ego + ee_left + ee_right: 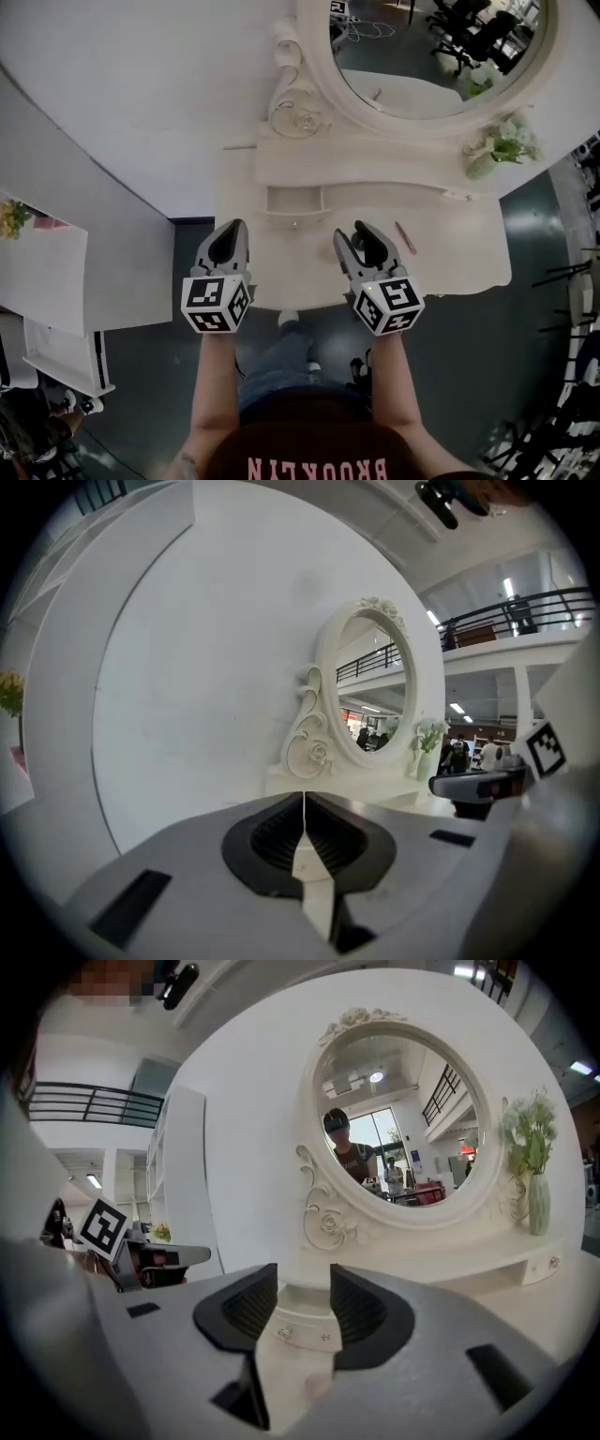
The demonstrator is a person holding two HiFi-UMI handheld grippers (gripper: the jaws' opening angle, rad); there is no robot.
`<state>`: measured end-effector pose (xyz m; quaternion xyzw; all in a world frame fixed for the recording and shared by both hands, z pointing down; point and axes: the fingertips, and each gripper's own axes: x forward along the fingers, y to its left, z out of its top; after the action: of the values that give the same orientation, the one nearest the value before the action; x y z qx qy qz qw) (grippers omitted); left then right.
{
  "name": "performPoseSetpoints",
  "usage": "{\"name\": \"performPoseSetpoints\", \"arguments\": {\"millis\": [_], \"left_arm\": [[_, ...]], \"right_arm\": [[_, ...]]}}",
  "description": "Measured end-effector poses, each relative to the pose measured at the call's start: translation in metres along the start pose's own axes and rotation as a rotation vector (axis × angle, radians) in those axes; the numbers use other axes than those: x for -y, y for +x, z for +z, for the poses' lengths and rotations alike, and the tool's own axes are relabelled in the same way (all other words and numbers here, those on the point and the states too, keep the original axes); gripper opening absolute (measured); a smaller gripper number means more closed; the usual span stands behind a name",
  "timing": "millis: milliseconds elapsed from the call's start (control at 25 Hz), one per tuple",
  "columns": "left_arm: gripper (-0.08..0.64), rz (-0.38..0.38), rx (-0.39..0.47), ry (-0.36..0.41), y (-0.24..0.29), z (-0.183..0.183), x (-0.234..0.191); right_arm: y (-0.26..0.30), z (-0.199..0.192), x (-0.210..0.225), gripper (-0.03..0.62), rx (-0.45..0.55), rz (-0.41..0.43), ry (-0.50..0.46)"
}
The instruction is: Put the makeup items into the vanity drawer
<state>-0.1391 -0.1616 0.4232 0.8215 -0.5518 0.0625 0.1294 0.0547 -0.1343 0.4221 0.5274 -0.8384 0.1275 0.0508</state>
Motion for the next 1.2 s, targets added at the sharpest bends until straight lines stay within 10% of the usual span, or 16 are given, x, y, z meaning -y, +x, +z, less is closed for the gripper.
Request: {"name": "performPoseSetpoints", "arguments": {"millis": [1200], "left_arm": [[0.006, 0.000, -0.260, -0.110, 0.052, -0.124, -0.016]], "right_arm": [[0.040, -0.175, 0.028, 0.166, -0.465, -0.006, 0.005]]}}
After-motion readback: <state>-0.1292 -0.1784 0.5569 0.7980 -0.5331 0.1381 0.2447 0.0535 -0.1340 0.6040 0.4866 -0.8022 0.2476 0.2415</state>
